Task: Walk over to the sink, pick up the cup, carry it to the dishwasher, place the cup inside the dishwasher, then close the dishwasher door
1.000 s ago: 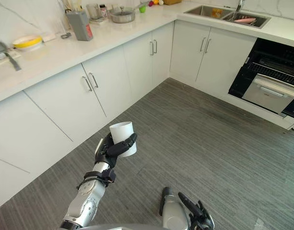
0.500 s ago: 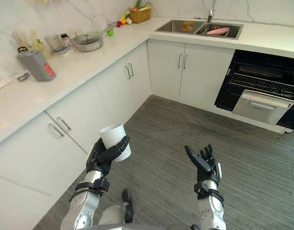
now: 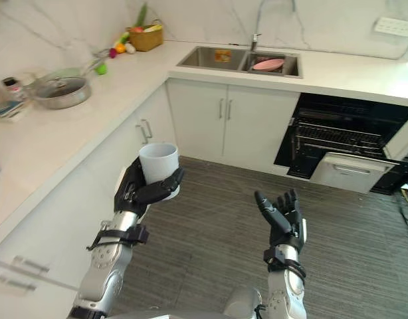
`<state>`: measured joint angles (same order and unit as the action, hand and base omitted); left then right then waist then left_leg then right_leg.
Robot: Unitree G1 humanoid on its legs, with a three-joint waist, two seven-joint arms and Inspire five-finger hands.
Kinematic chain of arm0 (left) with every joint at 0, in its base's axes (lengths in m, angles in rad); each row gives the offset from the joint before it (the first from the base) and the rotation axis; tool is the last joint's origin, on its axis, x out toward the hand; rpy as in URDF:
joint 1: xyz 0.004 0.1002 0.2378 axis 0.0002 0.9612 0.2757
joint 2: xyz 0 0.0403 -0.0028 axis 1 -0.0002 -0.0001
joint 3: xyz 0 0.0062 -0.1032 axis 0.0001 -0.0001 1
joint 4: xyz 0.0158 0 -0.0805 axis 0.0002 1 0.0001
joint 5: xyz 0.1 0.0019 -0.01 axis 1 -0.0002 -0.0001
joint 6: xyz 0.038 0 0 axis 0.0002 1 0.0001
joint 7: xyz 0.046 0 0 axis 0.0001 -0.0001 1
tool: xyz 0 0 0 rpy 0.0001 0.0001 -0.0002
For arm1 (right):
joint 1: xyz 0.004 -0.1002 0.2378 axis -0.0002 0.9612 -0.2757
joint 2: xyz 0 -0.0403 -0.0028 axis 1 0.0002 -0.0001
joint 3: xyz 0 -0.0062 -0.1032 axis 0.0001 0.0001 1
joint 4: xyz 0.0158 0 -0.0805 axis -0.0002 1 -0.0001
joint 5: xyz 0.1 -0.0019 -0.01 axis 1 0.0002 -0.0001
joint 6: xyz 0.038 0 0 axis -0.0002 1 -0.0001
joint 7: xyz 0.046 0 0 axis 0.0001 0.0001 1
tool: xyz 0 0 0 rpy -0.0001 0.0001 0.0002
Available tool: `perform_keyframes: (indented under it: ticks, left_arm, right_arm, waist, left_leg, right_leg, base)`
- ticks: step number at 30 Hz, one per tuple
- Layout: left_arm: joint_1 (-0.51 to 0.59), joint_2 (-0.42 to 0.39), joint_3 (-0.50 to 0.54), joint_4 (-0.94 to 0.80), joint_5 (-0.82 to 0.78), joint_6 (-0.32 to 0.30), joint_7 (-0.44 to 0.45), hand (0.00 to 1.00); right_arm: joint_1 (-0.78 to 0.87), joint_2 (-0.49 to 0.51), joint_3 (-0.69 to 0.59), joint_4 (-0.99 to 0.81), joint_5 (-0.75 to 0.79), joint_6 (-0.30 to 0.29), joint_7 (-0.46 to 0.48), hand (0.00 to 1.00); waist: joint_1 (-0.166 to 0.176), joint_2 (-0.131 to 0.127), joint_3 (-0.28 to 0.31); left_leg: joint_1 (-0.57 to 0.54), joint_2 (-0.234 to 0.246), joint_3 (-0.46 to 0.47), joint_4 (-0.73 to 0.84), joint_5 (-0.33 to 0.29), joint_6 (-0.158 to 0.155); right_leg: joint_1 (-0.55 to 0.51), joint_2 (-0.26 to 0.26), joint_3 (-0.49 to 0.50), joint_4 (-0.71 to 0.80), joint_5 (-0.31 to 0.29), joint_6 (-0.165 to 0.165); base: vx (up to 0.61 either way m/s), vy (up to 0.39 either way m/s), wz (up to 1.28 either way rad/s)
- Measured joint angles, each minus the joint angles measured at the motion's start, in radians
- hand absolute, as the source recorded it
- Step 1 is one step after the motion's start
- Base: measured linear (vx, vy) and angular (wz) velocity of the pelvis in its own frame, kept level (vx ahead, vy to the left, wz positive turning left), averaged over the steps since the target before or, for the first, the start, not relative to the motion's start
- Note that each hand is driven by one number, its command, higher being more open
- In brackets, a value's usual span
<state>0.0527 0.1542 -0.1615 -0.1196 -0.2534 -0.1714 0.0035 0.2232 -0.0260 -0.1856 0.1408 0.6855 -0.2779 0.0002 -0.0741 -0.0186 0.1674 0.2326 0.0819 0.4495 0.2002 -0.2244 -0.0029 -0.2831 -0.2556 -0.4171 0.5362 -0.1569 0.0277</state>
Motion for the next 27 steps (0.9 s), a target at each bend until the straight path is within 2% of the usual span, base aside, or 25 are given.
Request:
perform_keyframes:
  ticks: [1, 2, 3, 4, 5, 6, 8, 9, 10, 11, 12, 13, 14, 15, 17, 18, 19, 20, 21, 22, 23, 25, 26, 27]
  left_arm:
    - [-0.003, 0.004, 0.002, 0.0, 0.0, -0.001, -0.004, 0.0]
    - [0.0, 0.01, 0.003, -0.001, 0.0, -0.009, -0.007, 0.0]
    - [0.0, 0.007, 0.002, 0.015, 0.0, -0.011, -0.007, 0.0]
    - [0.007, -0.027, -0.002, 0.038, 0.0, -0.008, -0.004, 0.0]
    - [0.009, -0.054, -0.029, 0.059, 0.001, -0.007, -0.003, 0.0]
    - [0.002, -0.054, -0.055, 0.06, 0.001, -0.009, -0.004, 0.0]
    - [-0.02, -0.041, -0.095, 0.094, 0.002, -0.009, -0.004, 0.0]
    - [-0.024, -0.044, -0.121, 0.125, 0.006, -0.009, -0.002, 0.0]
    - [-0.018, -0.052, -0.151, 0.155, 0.02, -0.008, 0.014, 0.0]
    - [-0.013, -0.051, -0.161, 0.159, 0.022, -0.007, 0.022, 0.0]
    - [-0.005, -0.05, -0.165, 0.16, 0.022, -0.007, 0.028, 0.0]
    - [0.002, -0.052, -0.168, 0.16, 0.022, -0.007, 0.045, 0.0]
    - [0.004, -0.052, -0.168, 0.16, 0.022, -0.007, 0.048, 0.0]
    - [0.019, -0.053, -0.164, 0.158, 0.022, -0.01, 0.064, 0.0]
    - [0.057, -0.059, -0.157, 0.151, 0.021, -0.022, 0.1, 0.0]
    - [0.086, -0.062, -0.155, 0.134, 0.021, -0.024, 0.125, 0.0]
    - [0.105, -0.065, -0.15, 0.117, 0.021, -0.024, 0.134, 0.0]
    - [0.135, -0.077, -0.142, 0.081, 0.021, -0.024, 0.151, 0.0]
    - [0.147, -0.095, -0.137, 0.061, 0.021, -0.024, 0.156, 0.0]
    - [0.146, -0.102, -0.136, 0.055, 0.021, -0.024, 0.156, 0.0]
    - [0.145, -0.107, -0.135, 0.046, 0.021, -0.024, 0.152, 0.0]
    - [0.145, -0.102, -0.119, 0.043, 0.019, -0.027, 0.145, 0.0]
    - [0.146, -0.096, -0.104, 0.043, 0.017, -0.028, 0.146, 0.0]
    - [0.148, -0.091, -0.09, 0.043, 0.017, -0.03, 0.152, 0.0]
  right_arm:
    - [0.007, 0.0, -0.008, -0.017, 0.0, 0.0, 0.001, 1.0]
    - [0.035, -0.002, -0.015, -0.068, -0.001, -0.003, 0.003, 1.0]
    - [0.064, -0.016, -0.025, -0.103, -0.004, -0.012, 0.008, 1.0]
    - [0.062, -0.044, -0.031, -0.098, -0.004, -0.008, 0.007, 1.0]
    - [0.064, -0.06, -0.053, -0.099, -0.004, -0.007, 0.003, 1.0]
    - [0.057, -0.051, -0.065, -0.099, -0.005, -0.006, -0.008, 1.0]
    - [0.057, -0.03, -0.069, -0.099, -0.023, -0.002, -0.015, 1.0]
    - [0.055, -0.025, -0.081, -0.108, -0.032, 0.002, -0.015, 1.0]
    - [0.049, -0.027, -0.096, -0.124, -0.041, 0.007, -0.011, 1.0]
    - [0.048, -0.03, -0.097, -0.131, -0.042, 0.007, -0.007, 1.0]
    - [0.046, -0.033, -0.094, -0.135, -0.043, 0.007, -0.003, 1.0]
    - [0.038, -0.032, -0.084, -0.146, -0.043, 0.012, 0.011, 1.0]
    - [0.039, -0.03, -0.082, -0.152, -0.043, 0.012, 0.016, 1.0]
    - [0.037, -0.03, -0.07, -0.161, -0.042, 0.012, 0.027, 1.0]
    - [0.025, -0.035, -0.03, -0.174, -0.046, 0.012, 0.045, 1.0]
    - [0.018, -0.036, 0.01, -0.183, -0.052, 0.012, 0.051, 1.0]
    - [0.017, -0.037, 0.034, -0.187, -0.053, 0.013, 0.056, 1.0]
    - [0.017, -0.044, 0.071, -0.188, -0.06, 0.018, 0.063, 1.0]
    - [0.022, -0.055, 0.09, -0.187, -0.06, 0.029, 0.066, 1.0]
    - [0.023, -0.063, 0.095, -0.186, -0.06, 0.032, 0.066, 1.0]
    - [0.024, -0.078, 0.101, -0.178, -0.06, 0.033, 0.068, 1.0]
    - [0.026, -0.098, 0.104, -0.176, -0.06, 0.033, 0.071, 1.0]
    - [0.025, -0.111, 0.106, -0.176, -0.06, 0.032, 0.075, 1.0]
    - [0.025, -0.128, 0.106, -0.177, -0.06, 0.032, 0.083, 1.0]
  waist:
    - [0.002, -0.008, -0.004]
    - [0.001, -0.052, -0.03]
    - [-0.017, -0.073, -0.042]
    - [-0.021, -0.033, -0.045]
    - [-0.028, 0.024, -0.059]
    - [-0.023, 0.05, -0.061]
    - [-0.024, 0.042, -0.054]
    - [-0.021, 0.048, -0.048]
    - [-0.005, 0.07, -0.034]
    - [0.002, 0.077, -0.031]
    - [0.005, 0.077, -0.028]
    - [0.004, 0.077, -0.017]
    - [0.004, 0.075, -0.01]
    - [0.008, 0.07, -0.007]
    - [0.025, 0.062, -0.002]
    - [0.035, 0.063, -0.003]
    - [0.035, 0.064, -0.003]
    - [0.034, 0.067, -0.004]
    - [0.034, 0.075, -0.007]
    - [0.034, 0.081, -0.007]
    - [0.032, 0.085, -0.008]
    - [0.034, 0.088, -0.009]
    - [0.038, 0.096, -0.013]
    - [0.047, 0.118, -0.027]
  left_leg:
    - [0.024, -0.008, 0.012, -0.006, -0.012, -0.016]
    - [0.078, -0.052, 0.027, -0.021, -0.046, -0.052]
    - [0.129, -0.076, 0.026, -0.01, -0.097, -0.071]
    - [0.137, -0.051, 0.035, -0.004, -0.118, -0.058]
    - [0.134, -0.014, 0.028, 0.01, -0.145, -0.037]
    - [0.12, 0.018, 0.023, 0.064, -0.158, -0.026]
    - [0.072, 0.08, 0.024, 0.237, -0.149, -0.029]
    - [0.029, 0.141, 0.02, 0.427, -0.112, -0.027]
    - [-0.047, 0.215, -0.048, 0.686, 0.057, -0.018]
    - [-0.082, 0.223, -0.099, 0.774, 0.103, -0.042]
    - [-0.121, 0.221, -0.142, 0.851, 0.1, -0.056]
    - [-0.227, 0.217, -0.211, 0.973, 0.066, -0.053]
    - [-0.263, 0.216, -0.221, 0.981, 0.047, -0.047]
    - [-0.322, 0.212, -0.215, 0.925, 0.011, -0.033]
    - [-0.374, 0.175, -0.223, 0.696, -0.017, -0.031]
    - [-0.397, 0.142, -0.253, 0.497, -0.008, -0.049]
    - [-0.406, 0.128, -0.275, 0.394, 0.002, -0.063]
    - [-0.423, 0.115, -0.307, 0.193, 0.044, -0.108]
    - [-0.439, 0.116, -0.305, 0.033, 0.092, -0.14]
    - [-0.451, 0.116, -0.295, -0.013, 0.108, -0.145]
    - [-0.476, 0.115, -0.25, -0.039, 0.128, -0.142]
    - [-0.48, 0.1, -0.182, -0.038, 0.176, -0.113]
    - [-0.458, 0.09, -0.163, -0.039, 0.218, -0.078]
    - [-0.42, 0.082, -0.162, -0.059, 0.241, -0.046]
  right_leg:
    - [0.004, 0.016, -0.038, -0.109, 0.053, -0.001]
    - [0.006, 0.016, -0.105, -0.248, 0.221, -0.017]
    - [0.004, 0.011, -0.079, -0.227, 0.336, -0.241]
    - [0.004, 0.036, -0.081, -0.192, 0.301, -0.175]
    - [-0.008, 0.087, -0.078, -0.178, 0.255, -0.182]
    - [-0.032, 0.117, -0.065, -0.135, 0.197, -0.19]
    - [-0.038, 0.124, -0.073, -0.068, 0.124, -0.199]
    - [-0.026, 0.15, -0.054, -0.028, 0.078, -0.197]
    - [0.024, 0.212, -0.013, -0.027, 0.043, -0.193]
    - [0.046, 0.235, 0.005, -0.034, 0.035, -0.195]
    - [0.062, 0.255, 0.028, -0.041, 0.027, -0.193]
    - [0.12, 0.291, 0.071, -0.085, 0.023, -0.193]
    - [0.148, 0.303, 0.09, -0.111, 0.025, -0.191]
    - [0.197, 0.321, 0.133, -0.163, 0.024, -0.193]
    - [0.253, 0.33, 0.212, -0.22, 0.024, -0.192]
    - [0.275, 0.328, 0.26, -0.24, 0.026, -0.19]
    - [0.285, 0.329, 0.279, -0.247, 0.027, -0.188]
    - [0.305, 0.333, 0.305, -0.261, 0.026, -0.168]
    - [0.335, 0.339, 0.315, -0.282, 0.027, -0.168]
    - [0.354, 0.342, 0.316, -0.294, 0.025, -0.164]
    - [0.392, 0.347, 0.319, -0.321, 0.019, -0.154]
    - [0.434, 0.343, 0.319, -0.336, -0.003, -0.116]
    - [0.452, 0.343, 0.319, -0.334, -0.029, -0.078]
    - [0.462, 0.349, 0.328, -0.322, -0.065, -0.064]
  base:
    - [0.49, -0.041, -0.73]
    - [0.59, -0.064, -0.48]
    - [0.59, -0.051, -0.47]
    - [0.55, -0.054, -0.31]
    - [0.45, -0.058, -0.56]
    - [0.48, -0.13, -0.57]
    - [0.36, -0.157, -0.52]
    - [0.42, -0.147, -0.97]
    - [0.35, -0.104, -1.15]
    - [0.37, -0.06, -1.13]
    - [0.31, -0.009, -1.02]
    - [0.38, -0.006, -0.93]
    - [0.34, 0.011, -1.05]
    - [0.38, 0.041, -1.07]
    - [0.31, 0.048, -1.24]
    - [0.26, 0.074, -1.0]
    - [0.4, 0.11, -1.0]
    - [0.42, 0.106, -0.59]
    - [0.37, 0.086, -0.39]
    - [0.39, 0.099, -0.12]
    - [0.4, 0.132, -0.04]
    - [0.39, 0.174, -0.21]
    - [0.41, 0.245, -0.58]
    - [0.41, 0.269, -0.62]
